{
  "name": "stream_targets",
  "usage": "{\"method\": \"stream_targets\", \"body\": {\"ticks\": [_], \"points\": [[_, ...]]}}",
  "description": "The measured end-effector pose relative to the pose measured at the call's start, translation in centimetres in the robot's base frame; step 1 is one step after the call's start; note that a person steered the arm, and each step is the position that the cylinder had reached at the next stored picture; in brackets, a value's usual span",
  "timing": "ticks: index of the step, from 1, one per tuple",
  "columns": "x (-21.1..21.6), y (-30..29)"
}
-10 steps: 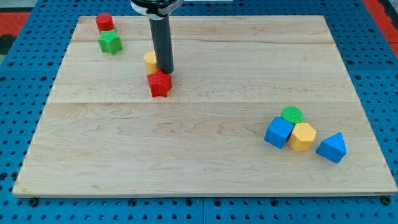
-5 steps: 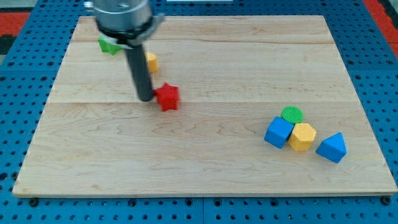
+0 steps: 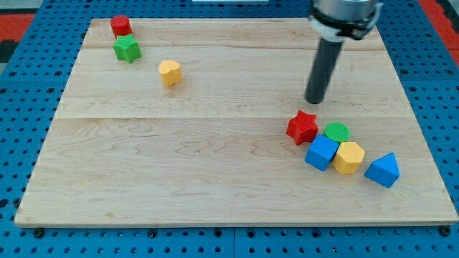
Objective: Move the red star into the green circle
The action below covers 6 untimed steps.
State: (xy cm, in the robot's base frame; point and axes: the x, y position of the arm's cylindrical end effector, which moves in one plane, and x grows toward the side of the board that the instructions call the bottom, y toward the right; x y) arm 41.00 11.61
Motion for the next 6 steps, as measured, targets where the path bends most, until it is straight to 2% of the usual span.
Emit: {"method": "stream_targets", "body": {"ticks": [1,2,6], "points": [[1.2,-5.9],[1.8,-6.9],[4.6,1.1]]}}
